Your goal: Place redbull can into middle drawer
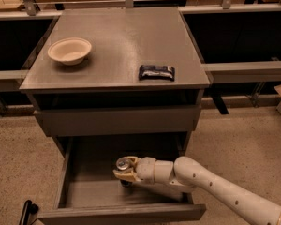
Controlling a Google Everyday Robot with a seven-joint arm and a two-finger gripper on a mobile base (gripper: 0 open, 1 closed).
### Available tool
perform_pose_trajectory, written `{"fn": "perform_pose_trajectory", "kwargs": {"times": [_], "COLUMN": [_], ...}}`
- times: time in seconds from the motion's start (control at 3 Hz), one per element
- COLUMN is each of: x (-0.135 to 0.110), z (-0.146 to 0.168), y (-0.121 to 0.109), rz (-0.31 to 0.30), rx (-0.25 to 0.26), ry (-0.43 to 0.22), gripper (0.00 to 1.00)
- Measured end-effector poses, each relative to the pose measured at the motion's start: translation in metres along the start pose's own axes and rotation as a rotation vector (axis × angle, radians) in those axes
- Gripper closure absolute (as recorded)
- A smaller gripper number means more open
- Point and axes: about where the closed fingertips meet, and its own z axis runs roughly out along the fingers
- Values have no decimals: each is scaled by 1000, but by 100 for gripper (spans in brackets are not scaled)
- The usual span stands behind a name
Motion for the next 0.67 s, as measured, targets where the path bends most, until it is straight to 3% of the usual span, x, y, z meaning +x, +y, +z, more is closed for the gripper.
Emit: {"fn": "perform_pose_trajectory", "kwargs": {"times": [0.33,0.67], "x": [-3,15], "z": [6,31], "y": [-2,-11], "rz": [-20,-84], "rx": [-36,-152], "ry": [0,18], "gripper": [100,100]}}
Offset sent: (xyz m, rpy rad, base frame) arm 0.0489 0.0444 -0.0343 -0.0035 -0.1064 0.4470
